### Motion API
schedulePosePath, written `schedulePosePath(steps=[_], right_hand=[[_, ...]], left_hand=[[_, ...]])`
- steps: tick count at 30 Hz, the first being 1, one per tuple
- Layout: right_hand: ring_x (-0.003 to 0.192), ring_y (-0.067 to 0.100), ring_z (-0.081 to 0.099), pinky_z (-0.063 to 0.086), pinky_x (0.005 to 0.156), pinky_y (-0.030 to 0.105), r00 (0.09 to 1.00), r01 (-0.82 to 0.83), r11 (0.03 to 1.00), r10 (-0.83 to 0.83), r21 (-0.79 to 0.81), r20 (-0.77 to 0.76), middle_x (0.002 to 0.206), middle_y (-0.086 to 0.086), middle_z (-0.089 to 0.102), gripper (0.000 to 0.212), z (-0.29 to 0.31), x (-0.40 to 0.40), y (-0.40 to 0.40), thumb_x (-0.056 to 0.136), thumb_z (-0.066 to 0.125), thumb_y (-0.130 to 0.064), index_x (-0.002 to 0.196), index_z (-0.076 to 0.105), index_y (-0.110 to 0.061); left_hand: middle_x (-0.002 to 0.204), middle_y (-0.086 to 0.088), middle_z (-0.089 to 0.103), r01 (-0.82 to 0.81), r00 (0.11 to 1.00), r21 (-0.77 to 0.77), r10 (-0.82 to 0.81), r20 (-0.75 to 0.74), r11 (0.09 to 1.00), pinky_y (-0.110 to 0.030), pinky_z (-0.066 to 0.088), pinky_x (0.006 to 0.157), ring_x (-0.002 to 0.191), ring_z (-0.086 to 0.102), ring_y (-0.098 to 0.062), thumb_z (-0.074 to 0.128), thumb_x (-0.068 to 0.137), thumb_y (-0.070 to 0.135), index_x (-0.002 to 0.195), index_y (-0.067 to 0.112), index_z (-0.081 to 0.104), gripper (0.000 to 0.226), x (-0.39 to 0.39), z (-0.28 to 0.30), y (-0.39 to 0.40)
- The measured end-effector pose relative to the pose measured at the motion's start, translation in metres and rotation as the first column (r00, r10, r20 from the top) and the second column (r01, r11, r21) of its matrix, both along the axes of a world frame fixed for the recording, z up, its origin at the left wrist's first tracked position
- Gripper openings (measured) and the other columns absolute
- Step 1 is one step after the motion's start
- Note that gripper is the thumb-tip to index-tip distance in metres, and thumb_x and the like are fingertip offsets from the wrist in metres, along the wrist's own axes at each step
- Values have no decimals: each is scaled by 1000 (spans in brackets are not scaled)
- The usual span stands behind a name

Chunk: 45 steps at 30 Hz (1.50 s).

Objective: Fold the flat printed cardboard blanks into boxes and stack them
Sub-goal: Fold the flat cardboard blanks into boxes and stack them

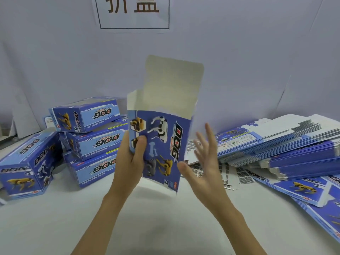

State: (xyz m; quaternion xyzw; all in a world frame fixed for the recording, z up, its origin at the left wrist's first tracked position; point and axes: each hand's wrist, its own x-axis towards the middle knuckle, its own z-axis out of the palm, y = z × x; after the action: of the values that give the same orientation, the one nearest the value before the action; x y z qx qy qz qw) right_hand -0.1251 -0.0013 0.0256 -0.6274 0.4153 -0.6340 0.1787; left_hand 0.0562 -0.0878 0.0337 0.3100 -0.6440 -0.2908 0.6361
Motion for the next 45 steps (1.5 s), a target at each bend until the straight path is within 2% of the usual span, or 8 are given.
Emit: schedulePosePath(steps=[6,10,15,19,25,34,38,45], right_hand=[[113,23,73,65,82,36,977,-132,988,114,86,182,120,-4,69,78,-4,7,-8,91,72,-59,156,29,-57],[111,27,74,65,79,38,955,-136,987,107,90,277,123,5,69,63,-5,5,-10,97,66,-43,153,39,-55],[124,19,69,65,79,35,931,-217,968,165,130,325,130,-17,64,66,-2,16,-6,93,65,-66,152,36,-61],[131,18,64,65,88,40,976,-75,987,44,139,214,149,-15,58,70,-2,12,-8,100,61,-56,160,25,-54],[122,8,68,65,70,30,962,-3,973,-60,230,268,126,-27,58,66,-11,0,-10,96,60,-50,158,39,-47],[121,13,69,67,76,42,973,4,952,-74,307,219,136,-8,56,76,-7,-13,-11,89,63,-52,160,40,-38],[120,19,71,67,76,44,976,-42,937,-37,348,215,140,1,58,76,-4,-18,-7,84,64,-55,156,44,-39],[104,25,78,67,75,39,912,-269,860,83,433,402,116,2,77,50,-2,-22,-5,87,67,-50,135,56,-40]], left_hand=[[90,5,80,147,989,307,-148,-19,940,-22,60,59,81,77,-13,41,87,70,108,22,65,57,8,1,-2],[120,6,76,107,993,376,-116,1,921,-37,63,88,115,71,-14,39,81,85,131,33,62,76,10,-1,-1],[148,3,59,180,970,506,-238,53,844,-48,43,118,139,54,-19,30,74,98,156,32,41,106,6,-2,-1],[110,32,71,80,987,524,-139,74,848,-13,52,85,102,65,15,29,75,90,133,39,56,82,7,0,-4],[61,45,59,103,987,606,-158,37,789,0,41,46,58,56,28,30,76,81,109,42,48,55,-13,5,5],[70,40,66,115,984,629,-173,32,769,-12,57,70,72,68,15,32,79,82,116,53,53,51,-15,-3,1],[118,29,55,174,969,590,-244,41,788,-21,42,97,120,52,-1,31,79,81,152,46,40,82,-15,-5,1],[101,38,70,294,947,550,-318,-54,782,-12,54,70,96,70,10,56,100,53,138,66,35,45,-6,-4,-2]])
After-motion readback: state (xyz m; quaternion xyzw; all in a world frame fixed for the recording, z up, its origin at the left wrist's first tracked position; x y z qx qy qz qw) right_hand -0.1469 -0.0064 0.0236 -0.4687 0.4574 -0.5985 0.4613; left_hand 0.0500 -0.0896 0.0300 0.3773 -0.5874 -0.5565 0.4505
